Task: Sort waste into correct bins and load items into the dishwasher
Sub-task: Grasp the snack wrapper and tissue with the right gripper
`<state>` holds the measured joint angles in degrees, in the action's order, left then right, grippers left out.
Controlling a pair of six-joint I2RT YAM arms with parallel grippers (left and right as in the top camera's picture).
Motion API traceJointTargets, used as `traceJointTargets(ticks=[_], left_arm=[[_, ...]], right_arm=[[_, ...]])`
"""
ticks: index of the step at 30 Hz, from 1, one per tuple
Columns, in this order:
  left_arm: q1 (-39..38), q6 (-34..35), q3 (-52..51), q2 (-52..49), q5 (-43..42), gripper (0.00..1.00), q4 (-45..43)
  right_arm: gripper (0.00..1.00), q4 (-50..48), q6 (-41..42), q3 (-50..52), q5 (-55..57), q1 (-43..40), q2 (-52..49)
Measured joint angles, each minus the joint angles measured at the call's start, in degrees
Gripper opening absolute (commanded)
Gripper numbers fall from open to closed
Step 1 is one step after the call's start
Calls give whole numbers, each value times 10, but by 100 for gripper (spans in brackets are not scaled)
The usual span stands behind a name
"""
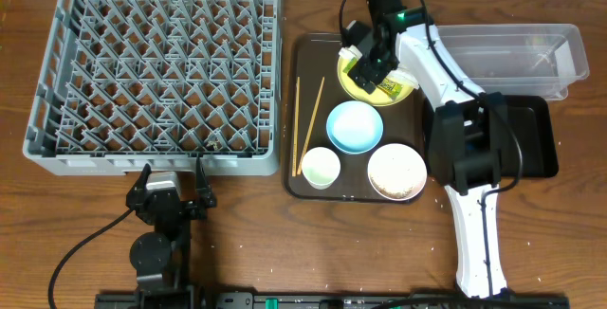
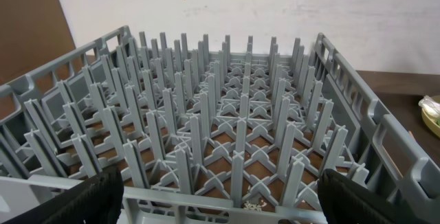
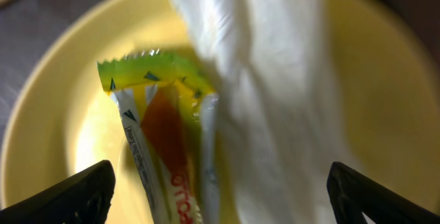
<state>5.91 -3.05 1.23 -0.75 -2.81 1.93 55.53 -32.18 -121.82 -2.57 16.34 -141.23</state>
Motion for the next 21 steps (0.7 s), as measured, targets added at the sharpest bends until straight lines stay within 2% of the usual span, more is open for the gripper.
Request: traceJointTargets(ticks=[3,8,10,12,14,15,21], left_arm=[[0,0,0,0,0,92,0],[0,0,0,0,0,92,0],[0,0,0,0,0,92,0],[0,0,0,0,0,92,0],[0,0,0,0,0,92,0],[0,0,0,0,0,92,0],[0,0,0,0,0,92,0]], right_arm=[[82,4,0,-1,-7,0,-7],[49,9,5,-3,-17,0,-9],[41,10,13,-3,-18,0,-9],[25,13,17,-3,-19,0,-9],[5,16,17,-3,-20,0,-9],[1,16,20,-3,-19,0,-9],[1,9,69,-7,-13,0,-9]])
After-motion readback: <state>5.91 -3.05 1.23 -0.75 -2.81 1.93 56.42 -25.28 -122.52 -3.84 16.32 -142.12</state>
